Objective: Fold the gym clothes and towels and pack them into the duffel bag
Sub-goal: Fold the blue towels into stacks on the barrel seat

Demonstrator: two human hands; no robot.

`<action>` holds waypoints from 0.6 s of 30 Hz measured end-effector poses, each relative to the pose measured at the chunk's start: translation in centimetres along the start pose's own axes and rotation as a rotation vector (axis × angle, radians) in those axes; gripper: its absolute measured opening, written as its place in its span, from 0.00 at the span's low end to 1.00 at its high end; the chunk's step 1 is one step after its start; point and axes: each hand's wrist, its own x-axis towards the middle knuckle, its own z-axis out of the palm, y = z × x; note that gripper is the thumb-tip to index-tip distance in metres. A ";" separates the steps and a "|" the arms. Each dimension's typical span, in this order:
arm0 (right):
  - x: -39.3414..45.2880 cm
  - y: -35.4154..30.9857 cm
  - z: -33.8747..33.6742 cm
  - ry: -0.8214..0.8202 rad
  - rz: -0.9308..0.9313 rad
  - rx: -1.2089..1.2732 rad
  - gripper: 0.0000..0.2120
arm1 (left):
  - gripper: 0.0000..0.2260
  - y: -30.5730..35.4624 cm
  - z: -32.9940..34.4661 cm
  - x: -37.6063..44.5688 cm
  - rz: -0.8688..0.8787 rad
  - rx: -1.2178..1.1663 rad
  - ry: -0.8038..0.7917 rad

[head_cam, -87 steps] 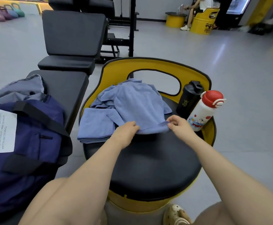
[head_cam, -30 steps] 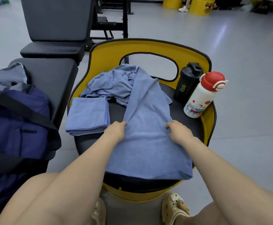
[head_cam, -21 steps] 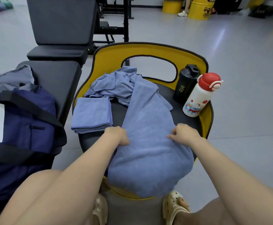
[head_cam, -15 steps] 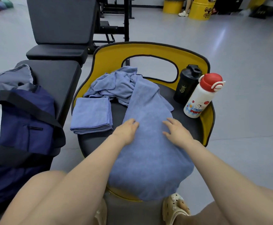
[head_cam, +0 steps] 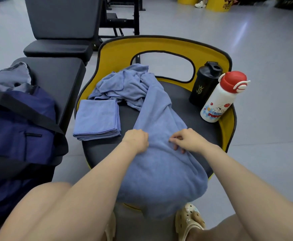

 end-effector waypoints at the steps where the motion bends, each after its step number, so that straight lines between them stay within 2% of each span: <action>1: 0.1 0.0 0.1 0.046 0.015 -0.014 0.10 | 0.13 0.1 -0.1 0.0 0.003 -0.003 0.005; 4: 1.1 0.8 0.4 0.360 0.123 -0.090 0.09 | 0.14 0.3 0.2 0.4 -0.037 -0.156 0.103; 6: 1.9 1.4 0.6 0.451 0.220 -0.008 0.12 | 0.12 0.2 0.7 1.1 -0.081 -0.372 0.193; 8: 2.8 1.8 0.7 0.440 0.302 0.068 0.18 | 0.13 0.0 1.0 2.2 -0.145 -0.586 0.234; 11: 4.1 1.8 0.7 0.394 0.374 0.117 0.21 | 0.15 -0.2 0.7 3.9 -0.233 -0.857 0.201; 14: 5.1 1.7 0.1 0.382 0.453 0.248 0.12 | 0.14 -0.6 0.4 5.1 -0.311 -1.056 0.275; 16: 5.6 1.7 -0.5 0.458 0.458 0.332 0.03 | 0.16 -0.9 -0.2 5.1 -0.396 -0.997 0.239; 18: 5.7 1.3 -1.5 0.609 0.426 0.397 0.02 | 0.15 -1.1 -0.9 4.7 -0.372 -0.670 0.115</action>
